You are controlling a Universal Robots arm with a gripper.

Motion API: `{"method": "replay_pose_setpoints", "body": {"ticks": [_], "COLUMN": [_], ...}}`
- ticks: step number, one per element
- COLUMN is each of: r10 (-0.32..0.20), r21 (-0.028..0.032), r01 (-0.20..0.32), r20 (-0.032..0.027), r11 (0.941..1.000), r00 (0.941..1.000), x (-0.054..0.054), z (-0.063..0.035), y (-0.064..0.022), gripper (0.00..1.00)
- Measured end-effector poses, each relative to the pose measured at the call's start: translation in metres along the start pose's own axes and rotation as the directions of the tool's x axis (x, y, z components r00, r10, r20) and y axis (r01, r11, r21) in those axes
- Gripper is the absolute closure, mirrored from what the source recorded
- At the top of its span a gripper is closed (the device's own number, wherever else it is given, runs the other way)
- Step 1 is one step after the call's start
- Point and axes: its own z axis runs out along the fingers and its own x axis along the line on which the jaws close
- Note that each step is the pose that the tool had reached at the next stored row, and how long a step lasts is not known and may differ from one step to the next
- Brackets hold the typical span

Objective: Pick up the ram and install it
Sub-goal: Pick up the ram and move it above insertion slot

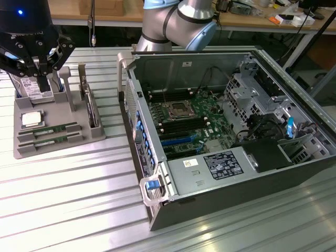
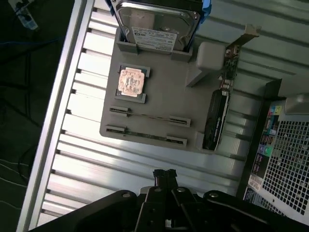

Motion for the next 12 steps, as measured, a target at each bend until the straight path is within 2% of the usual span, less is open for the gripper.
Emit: {"method": "replay_pose_setpoints", "body": {"ticks": [3,4,7,9,12], "r10": [-0.036,-0.064,-0.121,-0.138,-0.185], "r21": [0.0001,0.0002,0.0002,0.0002,0.0001], "r01": [0.036,0.064,0.121,0.138,0.185], "r20": [-0.0016,-0.0028,-0.0051,-0.0059,-0.008], "r11": [0.9993,0.998,0.9927,0.9904,0.9828], "r00": [0.9993,0.9979,0.9927,0.9904,0.9828], "x": [0.0,0.0,0.0,0.0,0.0], "z": [0.0,0.0,0.0,0.0,0.0], "y": [0.0,0.0,0.0,0.0,0.0], "gripper": [0.9,0.9,0.9,0.9,0.9]}}
